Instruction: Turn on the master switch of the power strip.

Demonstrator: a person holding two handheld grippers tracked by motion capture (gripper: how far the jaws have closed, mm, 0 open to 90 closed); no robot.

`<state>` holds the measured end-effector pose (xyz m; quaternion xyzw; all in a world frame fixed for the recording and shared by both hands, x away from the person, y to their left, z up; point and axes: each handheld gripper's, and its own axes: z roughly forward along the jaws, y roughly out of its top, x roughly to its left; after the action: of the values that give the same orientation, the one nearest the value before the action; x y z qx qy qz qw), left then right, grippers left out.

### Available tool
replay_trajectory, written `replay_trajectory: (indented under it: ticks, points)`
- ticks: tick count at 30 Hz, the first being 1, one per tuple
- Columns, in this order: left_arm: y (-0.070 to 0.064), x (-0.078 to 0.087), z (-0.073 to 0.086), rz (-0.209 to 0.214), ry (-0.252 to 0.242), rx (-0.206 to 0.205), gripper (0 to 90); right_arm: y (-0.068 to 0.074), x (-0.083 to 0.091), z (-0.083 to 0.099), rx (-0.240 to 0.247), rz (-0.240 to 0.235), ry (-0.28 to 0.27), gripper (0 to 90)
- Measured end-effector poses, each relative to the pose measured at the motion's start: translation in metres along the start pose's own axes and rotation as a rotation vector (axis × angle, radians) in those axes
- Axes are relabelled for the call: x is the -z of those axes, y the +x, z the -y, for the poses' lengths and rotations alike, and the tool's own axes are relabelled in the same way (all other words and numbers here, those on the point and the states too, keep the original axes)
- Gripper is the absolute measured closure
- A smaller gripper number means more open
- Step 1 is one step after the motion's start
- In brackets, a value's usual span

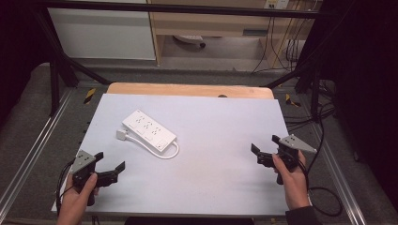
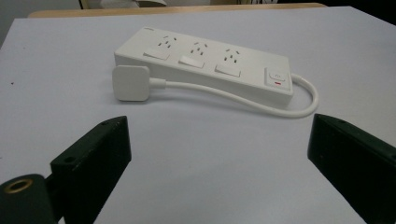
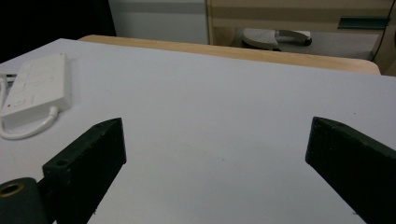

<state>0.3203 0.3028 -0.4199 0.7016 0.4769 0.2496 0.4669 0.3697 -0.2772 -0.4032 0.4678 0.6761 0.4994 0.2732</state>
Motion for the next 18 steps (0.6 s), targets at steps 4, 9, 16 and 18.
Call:
replay_trajectory:
  ticks: [4,9,16,18]
  points:
    - [0.001,0.000,0.000,-0.002,0.000,-0.003,6.1,-0.007,0.001,0.010,-0.011,0.014,-0.002,5.3]
    - [0.000,0.001,0.000,-0.001,-0.003,0.000,6.1,-0.009,-0.001,0.019,-0.012,0.016,0.011,5.2]
    - [0.000,0.001,0.000,0.000,-0.005,-0.001,6.1,-0.005,-0.008,0.032,0.015,0.027,0.061,3.6]
    - [0.000,0.001,0.000,0.001,-0.006,-0.001,6.1,-0.003,-0.010,0.034,0.014,0.022,0.071,3.7]
